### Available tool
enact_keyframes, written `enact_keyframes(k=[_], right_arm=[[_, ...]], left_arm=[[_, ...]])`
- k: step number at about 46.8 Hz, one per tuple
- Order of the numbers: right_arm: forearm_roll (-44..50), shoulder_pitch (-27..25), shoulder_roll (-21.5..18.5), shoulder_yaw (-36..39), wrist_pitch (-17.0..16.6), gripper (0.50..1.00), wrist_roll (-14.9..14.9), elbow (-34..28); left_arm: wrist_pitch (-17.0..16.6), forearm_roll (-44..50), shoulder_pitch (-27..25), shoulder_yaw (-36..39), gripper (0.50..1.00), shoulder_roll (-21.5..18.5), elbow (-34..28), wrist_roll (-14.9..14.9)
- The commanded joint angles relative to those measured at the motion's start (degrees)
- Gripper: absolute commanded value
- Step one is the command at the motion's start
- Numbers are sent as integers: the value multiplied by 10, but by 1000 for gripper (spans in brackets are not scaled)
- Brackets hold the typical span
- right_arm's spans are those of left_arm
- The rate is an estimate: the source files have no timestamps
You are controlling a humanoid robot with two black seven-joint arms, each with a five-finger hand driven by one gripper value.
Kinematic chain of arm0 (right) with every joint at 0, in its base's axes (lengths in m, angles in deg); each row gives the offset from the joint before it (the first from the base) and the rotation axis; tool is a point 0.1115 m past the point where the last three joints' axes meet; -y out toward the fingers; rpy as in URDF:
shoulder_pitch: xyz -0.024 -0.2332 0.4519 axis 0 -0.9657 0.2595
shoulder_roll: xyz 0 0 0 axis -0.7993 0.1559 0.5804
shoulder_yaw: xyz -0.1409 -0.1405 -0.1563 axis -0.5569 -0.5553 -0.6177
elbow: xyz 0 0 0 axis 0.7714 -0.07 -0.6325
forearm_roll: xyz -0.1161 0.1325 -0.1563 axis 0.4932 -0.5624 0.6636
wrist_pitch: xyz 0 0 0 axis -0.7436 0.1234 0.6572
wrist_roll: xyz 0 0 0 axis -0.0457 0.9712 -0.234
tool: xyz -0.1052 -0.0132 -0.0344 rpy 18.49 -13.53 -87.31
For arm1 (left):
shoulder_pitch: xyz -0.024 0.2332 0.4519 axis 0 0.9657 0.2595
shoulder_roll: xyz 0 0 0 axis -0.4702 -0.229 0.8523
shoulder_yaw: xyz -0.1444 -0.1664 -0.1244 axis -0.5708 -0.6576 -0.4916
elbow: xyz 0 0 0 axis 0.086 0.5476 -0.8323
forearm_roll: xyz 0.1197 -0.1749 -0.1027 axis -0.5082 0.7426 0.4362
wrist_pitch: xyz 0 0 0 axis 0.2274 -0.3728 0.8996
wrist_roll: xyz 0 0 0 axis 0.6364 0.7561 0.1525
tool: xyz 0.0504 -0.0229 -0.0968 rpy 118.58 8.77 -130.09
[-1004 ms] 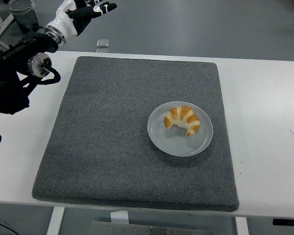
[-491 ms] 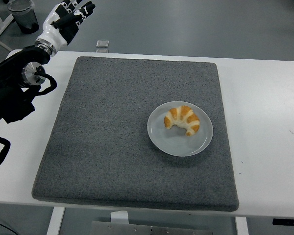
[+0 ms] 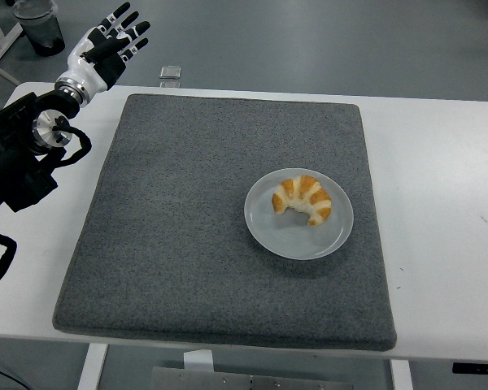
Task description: Place the bread on the plate
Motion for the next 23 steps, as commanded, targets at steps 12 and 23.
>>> enact_keyframes(k=[12, 23], right_arm=[[1, 0, 0, 0, 0, 932, 0, 1], [1, 0, 0, 0, 0, 930, 0, 1]], left_arm=[[22, 0, 24, 0, 988, 0, -9, 1], [22, 0, 26, 1, 988, 0, -9, 1]])
